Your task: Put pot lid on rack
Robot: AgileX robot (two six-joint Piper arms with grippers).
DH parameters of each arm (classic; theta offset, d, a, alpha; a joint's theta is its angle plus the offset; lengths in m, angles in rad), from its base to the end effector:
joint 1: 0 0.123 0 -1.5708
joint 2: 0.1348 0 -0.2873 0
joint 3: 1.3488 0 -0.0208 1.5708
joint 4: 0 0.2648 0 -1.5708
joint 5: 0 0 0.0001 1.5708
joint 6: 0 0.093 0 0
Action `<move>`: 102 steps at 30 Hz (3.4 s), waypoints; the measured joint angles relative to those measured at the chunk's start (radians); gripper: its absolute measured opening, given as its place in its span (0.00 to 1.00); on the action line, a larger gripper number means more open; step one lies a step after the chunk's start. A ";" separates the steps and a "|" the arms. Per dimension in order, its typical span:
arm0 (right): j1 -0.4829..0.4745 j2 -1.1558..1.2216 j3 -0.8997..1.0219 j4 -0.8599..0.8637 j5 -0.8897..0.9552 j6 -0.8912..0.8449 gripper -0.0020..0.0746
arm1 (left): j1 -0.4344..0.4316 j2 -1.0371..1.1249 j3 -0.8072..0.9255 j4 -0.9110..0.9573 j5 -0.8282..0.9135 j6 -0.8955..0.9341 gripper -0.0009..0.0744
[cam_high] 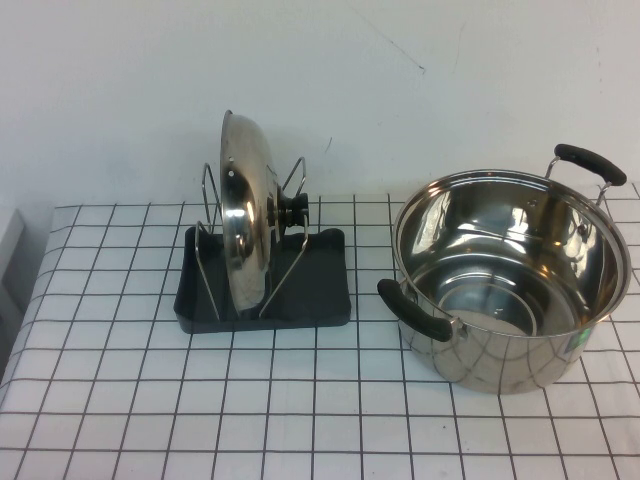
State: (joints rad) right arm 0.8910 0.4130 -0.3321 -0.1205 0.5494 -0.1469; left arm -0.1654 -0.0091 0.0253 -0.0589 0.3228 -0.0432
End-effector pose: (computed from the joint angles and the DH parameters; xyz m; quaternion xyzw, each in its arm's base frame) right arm 0.0668 0.0733 0.2473 -0.4565 0.7403 0.1293 0.4762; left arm 0.0665 -0.0129 0.1753 0.0319 0.7895 -0.0881 0.6066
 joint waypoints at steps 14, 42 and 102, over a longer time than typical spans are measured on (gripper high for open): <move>0.000 0.000 0.000 0.000 0.000 0.000 0.02 | 0.000 0.000 -0.002 0.000 0.006 -0.002 0.01; -0.867 -0.420 0.310 -0.026 -0.246 -0.023 0.02 | 0.000 0.000 -0.002 0.000 0.010 -0.002 0.01; -0.955 -0.425 0.359 0.028 -0.198 0.034 0.02 | 0.000 0.000 -0.002 0.000 0.010 -0.001 0.01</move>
State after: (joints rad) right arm -0.0641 -0.0121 0.0267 -0.0925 0.3514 -0.1125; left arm -0.1654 -0.0091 0.0234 -0.0589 0.3327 -0.0443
